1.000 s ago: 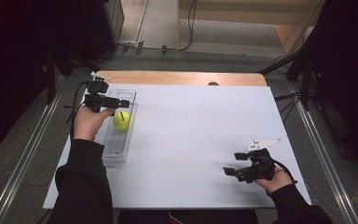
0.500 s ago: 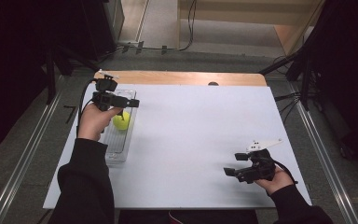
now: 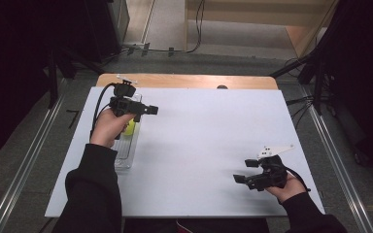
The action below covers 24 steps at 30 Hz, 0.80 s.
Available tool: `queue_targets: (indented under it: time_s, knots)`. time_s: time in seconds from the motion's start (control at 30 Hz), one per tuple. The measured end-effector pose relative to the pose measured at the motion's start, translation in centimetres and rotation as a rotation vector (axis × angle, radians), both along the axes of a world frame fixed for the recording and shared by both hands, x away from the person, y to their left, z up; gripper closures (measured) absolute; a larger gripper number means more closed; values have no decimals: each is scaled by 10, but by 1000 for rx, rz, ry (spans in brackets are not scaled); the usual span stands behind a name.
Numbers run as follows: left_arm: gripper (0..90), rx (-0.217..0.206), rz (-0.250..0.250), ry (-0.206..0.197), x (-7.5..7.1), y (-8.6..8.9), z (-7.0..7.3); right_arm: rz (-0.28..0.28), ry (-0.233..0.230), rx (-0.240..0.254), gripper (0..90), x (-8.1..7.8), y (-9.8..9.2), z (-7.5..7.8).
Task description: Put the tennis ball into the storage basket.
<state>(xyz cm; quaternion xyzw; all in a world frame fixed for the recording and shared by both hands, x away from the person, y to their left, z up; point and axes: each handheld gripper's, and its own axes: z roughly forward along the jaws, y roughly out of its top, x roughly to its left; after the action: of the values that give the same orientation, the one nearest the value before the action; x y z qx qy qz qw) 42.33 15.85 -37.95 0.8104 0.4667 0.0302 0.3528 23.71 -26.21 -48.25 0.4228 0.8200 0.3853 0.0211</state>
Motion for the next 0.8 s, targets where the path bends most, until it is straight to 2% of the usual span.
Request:
queue_targets:
  time_s: [0.1,0.2,0.37,0.47,0.6,0.8]
  knots:
    - [204,9,-18,-7,-3,-8,0,0,-2,-1,169,0,0,0]
    - [203,1,-28,-7,-4,-12,0,-3,1,-2,169,0,-1,0]
    - [204,13,-52,2,-8,-25,-6,-8,-2,-1,169,-1,-2,0]
    - [204,2,-67,3,-12,-31,-7,-8,-3,-3,169,-1,-2,0]
    - [204,9,-91,-15,-18,-38,-6,-9,-1,-1,169,-2,-2,1]
    - [204,-1,-106,-4,-28,-45,-16,-10,-1,0,169,-2,-3,1]
